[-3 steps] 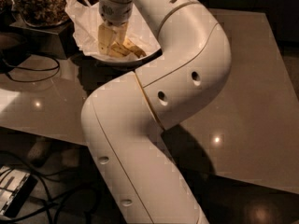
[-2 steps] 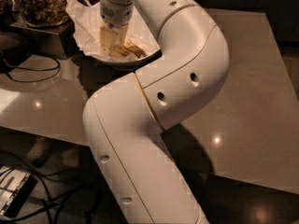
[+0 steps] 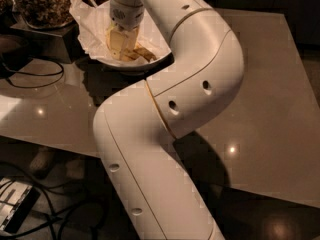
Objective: Pick banana from white bowl
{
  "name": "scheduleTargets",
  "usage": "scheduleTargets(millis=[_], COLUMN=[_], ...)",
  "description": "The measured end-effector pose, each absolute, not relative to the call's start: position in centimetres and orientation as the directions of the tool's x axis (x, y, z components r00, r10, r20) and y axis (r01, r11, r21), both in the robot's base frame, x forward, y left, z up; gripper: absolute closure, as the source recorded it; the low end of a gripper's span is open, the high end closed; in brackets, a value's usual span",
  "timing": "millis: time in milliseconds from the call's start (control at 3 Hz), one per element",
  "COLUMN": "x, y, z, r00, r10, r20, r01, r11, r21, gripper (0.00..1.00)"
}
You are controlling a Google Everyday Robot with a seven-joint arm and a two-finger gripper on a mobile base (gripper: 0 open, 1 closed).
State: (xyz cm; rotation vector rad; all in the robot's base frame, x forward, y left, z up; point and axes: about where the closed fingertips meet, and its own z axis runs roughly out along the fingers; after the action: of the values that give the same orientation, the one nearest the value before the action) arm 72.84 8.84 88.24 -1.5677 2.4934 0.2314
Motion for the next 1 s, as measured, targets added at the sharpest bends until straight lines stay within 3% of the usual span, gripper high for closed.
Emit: scheduleTargets(millis=[1000], x=[73.06], y=[8.58], z=[88.4], r00=[-0.421], r10=[-0.874], r20=[-0.243], r01=[-0.903], r11=[0.428], r21=[0.025], gripper=[0.46])
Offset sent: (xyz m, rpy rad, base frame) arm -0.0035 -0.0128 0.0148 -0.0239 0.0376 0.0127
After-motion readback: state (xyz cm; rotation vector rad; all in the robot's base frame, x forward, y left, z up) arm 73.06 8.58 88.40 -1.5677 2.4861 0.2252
